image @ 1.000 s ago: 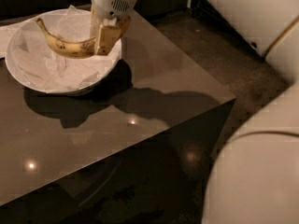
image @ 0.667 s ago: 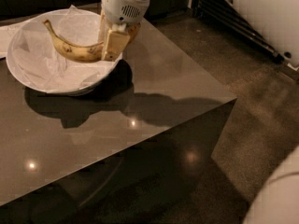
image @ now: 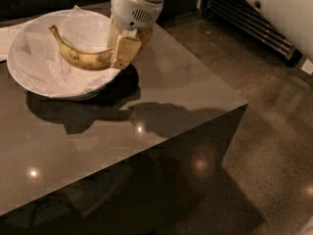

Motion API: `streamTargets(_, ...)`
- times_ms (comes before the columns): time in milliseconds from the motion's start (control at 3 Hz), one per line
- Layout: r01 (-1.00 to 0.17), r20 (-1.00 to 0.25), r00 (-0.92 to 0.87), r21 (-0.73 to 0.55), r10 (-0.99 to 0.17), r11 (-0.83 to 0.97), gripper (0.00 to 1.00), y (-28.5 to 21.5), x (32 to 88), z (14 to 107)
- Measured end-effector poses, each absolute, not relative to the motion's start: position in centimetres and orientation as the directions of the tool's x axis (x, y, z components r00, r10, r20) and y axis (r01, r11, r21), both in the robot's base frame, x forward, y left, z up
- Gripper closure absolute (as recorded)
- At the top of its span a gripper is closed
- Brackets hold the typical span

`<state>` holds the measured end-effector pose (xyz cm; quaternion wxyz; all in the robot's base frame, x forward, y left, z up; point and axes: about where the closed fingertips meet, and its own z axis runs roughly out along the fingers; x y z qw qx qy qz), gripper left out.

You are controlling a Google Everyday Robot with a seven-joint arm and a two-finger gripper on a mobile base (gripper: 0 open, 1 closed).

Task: Pick banana from white bowl

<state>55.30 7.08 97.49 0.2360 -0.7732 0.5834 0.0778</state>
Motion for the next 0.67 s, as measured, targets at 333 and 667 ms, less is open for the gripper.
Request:
streamTargets(333, -0.949, -0.407, 0.264, -0.274, -0.874, -0.159, 1.00, 5.5, 54.0, 98.0)
streamTargets(667, -0.959, -0.428, 0.194, -0.271, -0.883, -0.080, 1.00, 3.1, 52.1, 98.3)
